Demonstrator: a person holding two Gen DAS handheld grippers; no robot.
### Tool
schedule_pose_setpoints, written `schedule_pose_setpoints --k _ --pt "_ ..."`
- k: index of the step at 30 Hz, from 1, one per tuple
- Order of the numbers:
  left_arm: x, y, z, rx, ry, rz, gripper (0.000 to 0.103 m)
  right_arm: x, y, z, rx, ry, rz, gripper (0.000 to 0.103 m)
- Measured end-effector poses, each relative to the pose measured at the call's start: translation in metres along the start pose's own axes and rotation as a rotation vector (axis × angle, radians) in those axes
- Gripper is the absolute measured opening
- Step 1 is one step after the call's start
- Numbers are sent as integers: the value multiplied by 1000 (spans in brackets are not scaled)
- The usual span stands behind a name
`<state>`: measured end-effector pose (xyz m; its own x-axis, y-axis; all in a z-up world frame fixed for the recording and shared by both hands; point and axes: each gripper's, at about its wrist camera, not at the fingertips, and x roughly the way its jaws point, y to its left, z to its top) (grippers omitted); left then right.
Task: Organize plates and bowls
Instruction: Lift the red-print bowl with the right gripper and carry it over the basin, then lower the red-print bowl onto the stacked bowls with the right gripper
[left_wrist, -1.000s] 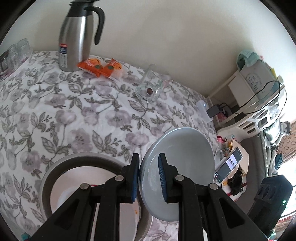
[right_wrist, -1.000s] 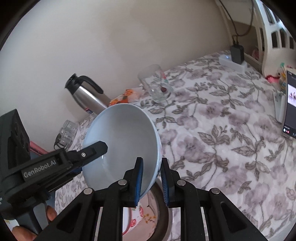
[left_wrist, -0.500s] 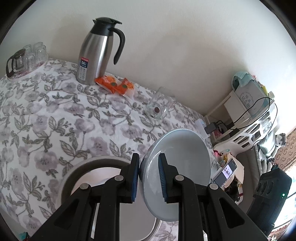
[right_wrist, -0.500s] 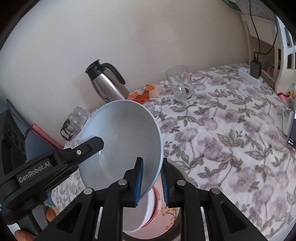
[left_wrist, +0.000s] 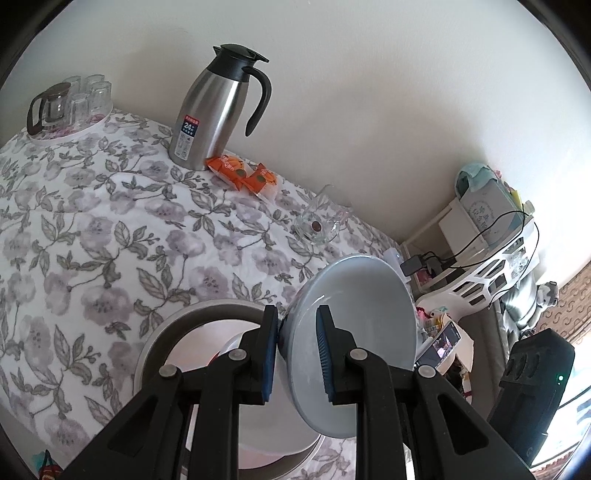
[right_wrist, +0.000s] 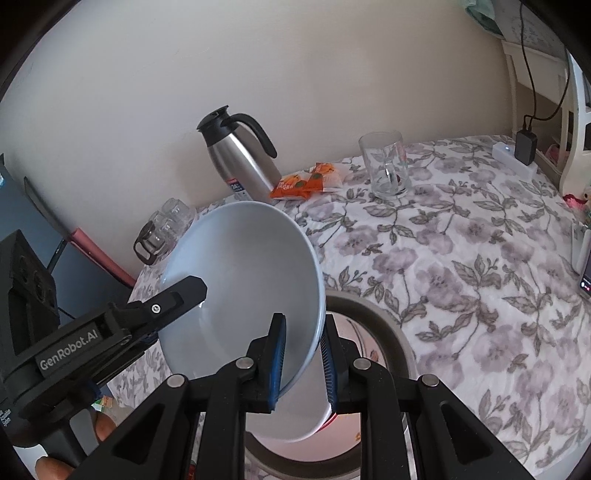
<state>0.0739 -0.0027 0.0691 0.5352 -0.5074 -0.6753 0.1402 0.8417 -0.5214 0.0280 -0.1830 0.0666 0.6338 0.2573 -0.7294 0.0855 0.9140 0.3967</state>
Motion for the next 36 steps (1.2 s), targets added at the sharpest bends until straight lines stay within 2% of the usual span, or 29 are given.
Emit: schedule_pose_setpoints --k 16,27,36 --pt "-8 25 -21 -37 24 -22 21 10 7 -22 -15 73 -13 21" --pt "8 37 -28 -80 89 -19 21 26 3 -27 -3 152 -54 24" --pt "16 46 -29 -124 115 -19 21 28 4 -28 -13 172 -57 26"
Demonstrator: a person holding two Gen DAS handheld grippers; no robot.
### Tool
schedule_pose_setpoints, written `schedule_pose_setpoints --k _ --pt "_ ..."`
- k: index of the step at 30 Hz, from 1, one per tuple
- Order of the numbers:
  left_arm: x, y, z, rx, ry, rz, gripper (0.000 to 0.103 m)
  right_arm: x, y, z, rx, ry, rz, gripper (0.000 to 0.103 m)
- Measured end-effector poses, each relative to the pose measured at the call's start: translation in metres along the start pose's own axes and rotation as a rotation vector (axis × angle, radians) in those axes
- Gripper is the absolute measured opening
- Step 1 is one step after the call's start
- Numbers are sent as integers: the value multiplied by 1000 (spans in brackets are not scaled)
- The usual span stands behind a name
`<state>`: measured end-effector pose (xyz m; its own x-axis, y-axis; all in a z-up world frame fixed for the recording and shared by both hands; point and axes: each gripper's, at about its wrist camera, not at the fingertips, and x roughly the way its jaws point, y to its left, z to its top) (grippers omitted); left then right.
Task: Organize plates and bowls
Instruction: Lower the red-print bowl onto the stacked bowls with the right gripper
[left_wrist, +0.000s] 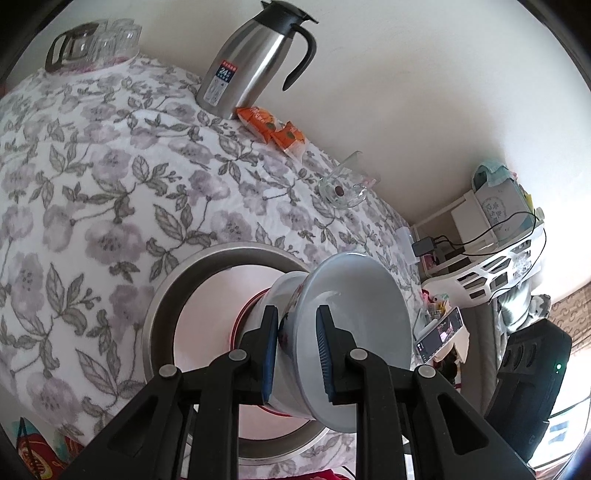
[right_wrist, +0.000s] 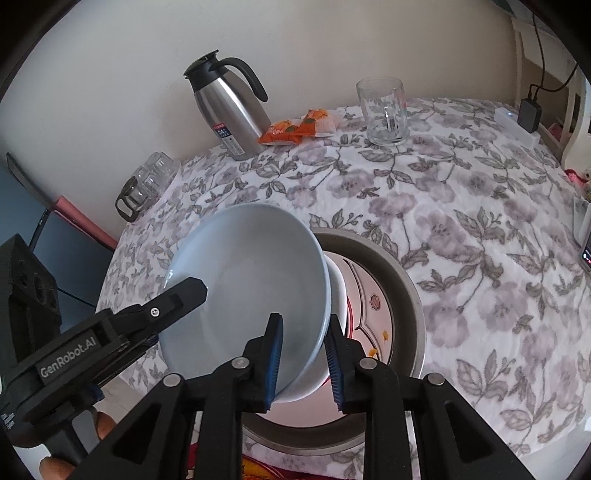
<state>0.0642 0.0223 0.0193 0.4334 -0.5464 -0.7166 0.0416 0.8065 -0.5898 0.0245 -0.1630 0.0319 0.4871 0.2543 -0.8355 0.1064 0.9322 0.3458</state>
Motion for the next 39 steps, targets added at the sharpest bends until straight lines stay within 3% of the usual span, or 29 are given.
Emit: schedule_pose_setpoints --k 19,22,31,32,34,36,39 --pt "-1 6 3 -38 -10 -3 21 0 -1 1 7 7 12 32" --pt "-1 7 3 -34 -13 -6 21 -7 -5 3 14 -21 -41 41" --pt "-1 5 3 -27 -15 -3 21 -12 -16 7 35 -47 -42 41" --pt "-1 5 3 -29 -15 -5 21 -13 -17 7 36 -55 -47 40" --pt "-1 5 3 -33 -15 -8 21 -19 -21 8 38 -89 -55 25" --pt "-1 5 3 -36 -15 -12 21 -20 -23 9 43 -99 -9 15" --pt "-2 6 3 -37 -20 -15 21 -15 -22 9 36 -94 16 9"
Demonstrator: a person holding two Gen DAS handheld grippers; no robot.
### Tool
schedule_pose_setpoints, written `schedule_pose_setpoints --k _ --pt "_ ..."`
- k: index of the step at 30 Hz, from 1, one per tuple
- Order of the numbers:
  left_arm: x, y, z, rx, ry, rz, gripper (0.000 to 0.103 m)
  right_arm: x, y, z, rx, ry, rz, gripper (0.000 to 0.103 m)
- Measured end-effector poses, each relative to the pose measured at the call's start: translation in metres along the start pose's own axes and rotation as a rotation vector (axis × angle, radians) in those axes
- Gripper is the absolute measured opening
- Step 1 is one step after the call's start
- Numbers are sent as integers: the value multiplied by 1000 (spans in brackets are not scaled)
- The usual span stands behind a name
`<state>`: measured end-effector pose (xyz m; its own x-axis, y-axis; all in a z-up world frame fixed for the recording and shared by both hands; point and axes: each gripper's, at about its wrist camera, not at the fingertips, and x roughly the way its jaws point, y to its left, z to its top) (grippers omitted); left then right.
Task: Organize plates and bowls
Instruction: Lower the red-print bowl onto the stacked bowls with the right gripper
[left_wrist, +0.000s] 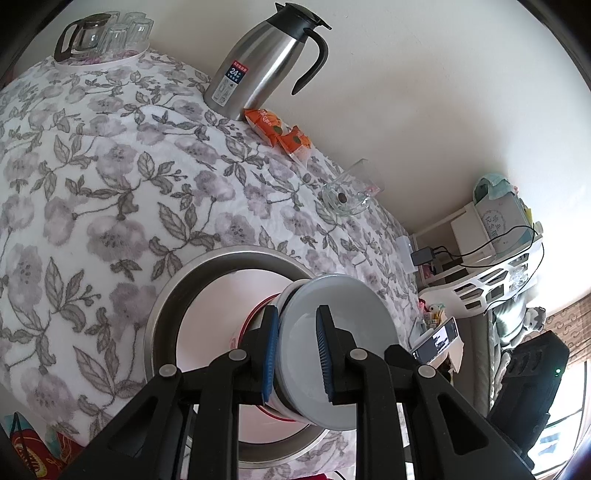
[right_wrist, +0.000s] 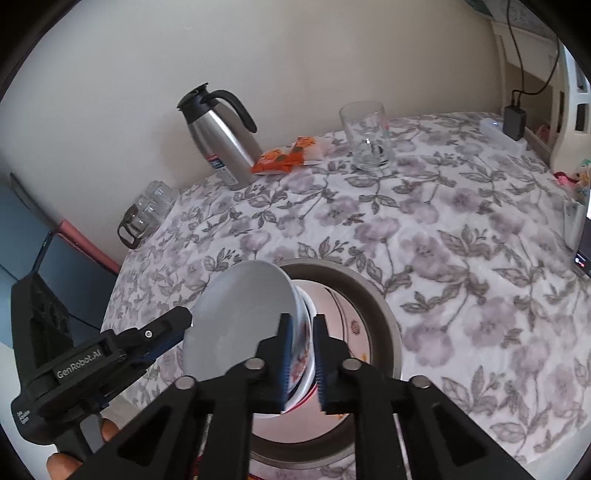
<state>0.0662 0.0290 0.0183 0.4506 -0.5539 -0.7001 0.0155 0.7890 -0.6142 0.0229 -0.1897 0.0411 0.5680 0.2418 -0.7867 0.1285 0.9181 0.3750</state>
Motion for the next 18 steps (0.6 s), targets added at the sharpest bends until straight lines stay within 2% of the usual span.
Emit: schedule_pose_setpoints --k 5,12,15,18 --pt "-1 0 -1 3 -2 -1 21 7 -5 -2 25 29 23 8" --pt "-12 -7 -4 47 -46 29 21 6 -1 -3 -8 26 -21 12" --pt "-16 -8 -8 64 -63 61 25 0 -2 -2 -8 12 -40 24" --pt "-21 -9 -12 88 -90 112 37 -5 -2 -3 -18 3 -67 36"
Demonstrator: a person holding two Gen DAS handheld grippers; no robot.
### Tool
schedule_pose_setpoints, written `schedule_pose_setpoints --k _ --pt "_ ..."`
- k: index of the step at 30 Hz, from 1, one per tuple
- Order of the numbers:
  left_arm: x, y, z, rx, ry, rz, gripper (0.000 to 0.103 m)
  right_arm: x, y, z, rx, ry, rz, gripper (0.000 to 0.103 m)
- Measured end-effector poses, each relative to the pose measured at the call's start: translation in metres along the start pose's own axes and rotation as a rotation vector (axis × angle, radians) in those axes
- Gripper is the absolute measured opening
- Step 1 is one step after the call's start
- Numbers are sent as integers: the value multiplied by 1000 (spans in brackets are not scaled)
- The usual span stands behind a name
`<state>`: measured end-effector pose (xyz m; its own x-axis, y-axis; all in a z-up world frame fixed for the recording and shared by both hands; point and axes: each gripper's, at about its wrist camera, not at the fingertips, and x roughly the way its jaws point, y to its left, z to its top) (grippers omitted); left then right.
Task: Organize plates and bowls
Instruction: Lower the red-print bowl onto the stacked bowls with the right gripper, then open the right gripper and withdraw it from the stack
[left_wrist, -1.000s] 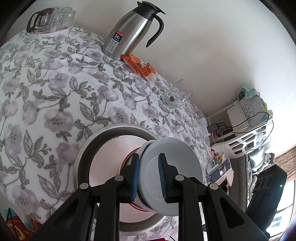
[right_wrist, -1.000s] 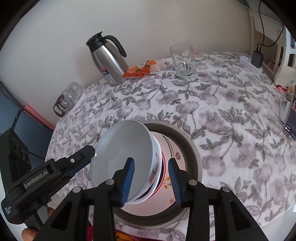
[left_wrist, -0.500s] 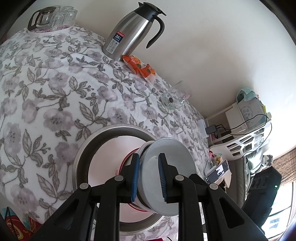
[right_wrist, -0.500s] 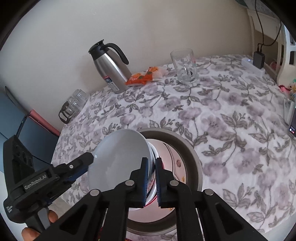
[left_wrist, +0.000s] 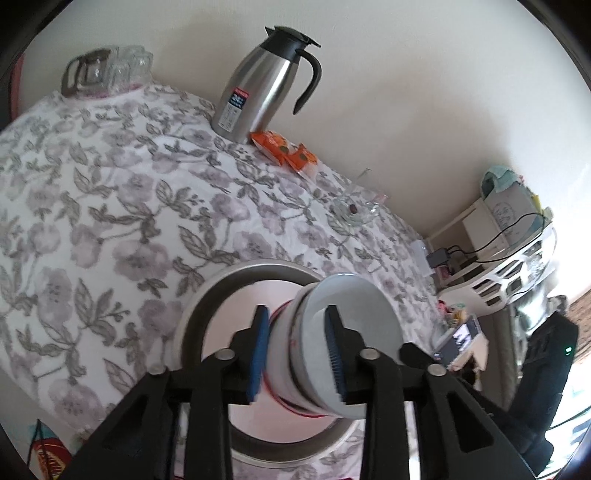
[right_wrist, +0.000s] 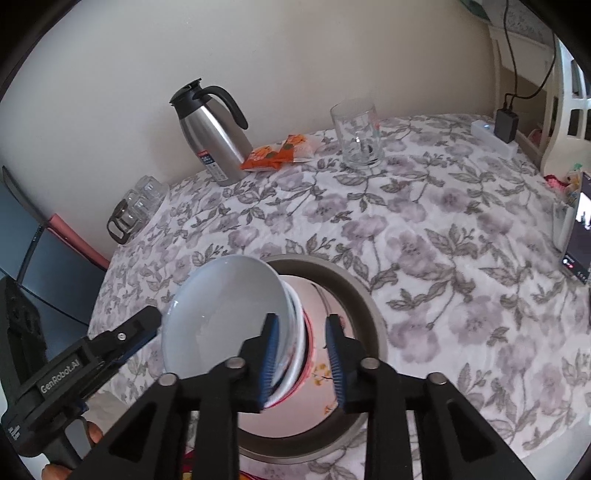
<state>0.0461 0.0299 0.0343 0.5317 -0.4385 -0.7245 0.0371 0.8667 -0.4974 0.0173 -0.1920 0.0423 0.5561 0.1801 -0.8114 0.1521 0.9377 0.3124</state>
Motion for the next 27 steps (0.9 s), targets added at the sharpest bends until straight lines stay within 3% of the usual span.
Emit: schedule_pose_setpoints --k 4,7,10,15,18,25,27 --pt "-5 -3 -4 30 -24 67 57 -3 -1 -2 -19 -2 -20 54" --pt "-5 -3 -9 35 -21 102 62 -6 -1 -6 -44 -13 -43 60" --pt "-1 -1 -16 31 -18 126 83 -8 -2 -10 -65 -23 -54 67" --pt "1 -1 -25 30 -17 161 84 -10 -9 -17 -69 -27 -53 78" --pt "-3 0 -29 26 -31 171 91 -13 -12 -20 -74 -34 -53 80" --pt "-7 1 -39 38 -34 216 95 -15 -22 -29 -85 -41 -47 103" --pt "-8 2 -43 34 -36 228 97 -15 -26 -32 -98 -46 -50 103"
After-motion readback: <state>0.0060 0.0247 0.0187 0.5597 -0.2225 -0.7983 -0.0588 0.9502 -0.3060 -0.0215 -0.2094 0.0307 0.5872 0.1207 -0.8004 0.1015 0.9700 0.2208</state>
